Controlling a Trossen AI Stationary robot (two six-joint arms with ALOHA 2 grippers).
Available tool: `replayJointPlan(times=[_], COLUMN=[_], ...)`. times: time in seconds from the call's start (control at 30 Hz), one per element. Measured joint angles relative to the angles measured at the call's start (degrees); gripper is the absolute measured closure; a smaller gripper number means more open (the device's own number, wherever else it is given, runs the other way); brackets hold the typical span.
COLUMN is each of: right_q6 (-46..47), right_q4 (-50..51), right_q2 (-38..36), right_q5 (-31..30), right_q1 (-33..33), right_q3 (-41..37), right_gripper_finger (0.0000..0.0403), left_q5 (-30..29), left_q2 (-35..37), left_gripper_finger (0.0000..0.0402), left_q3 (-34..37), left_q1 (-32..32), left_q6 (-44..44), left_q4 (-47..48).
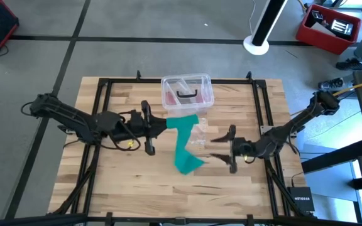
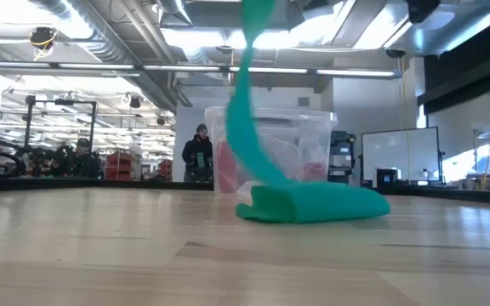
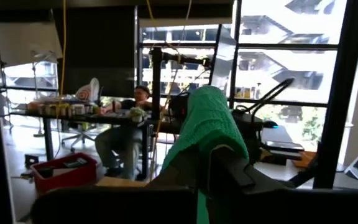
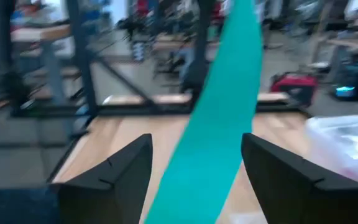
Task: Roll bandage
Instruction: Roll the green bandage
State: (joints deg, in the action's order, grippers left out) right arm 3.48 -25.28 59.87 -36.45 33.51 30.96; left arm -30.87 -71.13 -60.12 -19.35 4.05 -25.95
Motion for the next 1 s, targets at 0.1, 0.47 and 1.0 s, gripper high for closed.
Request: replayJointPlan(times=[0.1, 0.47, 1.0], right_q6=[-0.3, 6.6, 3.2], right_q4=[-1.9, -13.5, -13.8], right_q2=[0.9, 14.8, 24.3], right_q5=[1.9, 7.6, 6.5], right_q1=[-3.5, -9.3, -14.1], right_q3=[0.0, 2.3, 5.1], right_gripper_finger=[0.0155, 0.0155, 0.027], left_q5=[0.0, -2.1, 5.5], left_q2=[-1.5, -5.1, -5.2], left_gripper_finger=[0.039, 0.039, 0.039], left_q3=[0.0, -0.9, -1.0], left_q1=[0.0, 0.4, -0.2], left_q6=[1.6, 6.4, 4.3], left_q4=[-2.8, -6.7, -5.9])
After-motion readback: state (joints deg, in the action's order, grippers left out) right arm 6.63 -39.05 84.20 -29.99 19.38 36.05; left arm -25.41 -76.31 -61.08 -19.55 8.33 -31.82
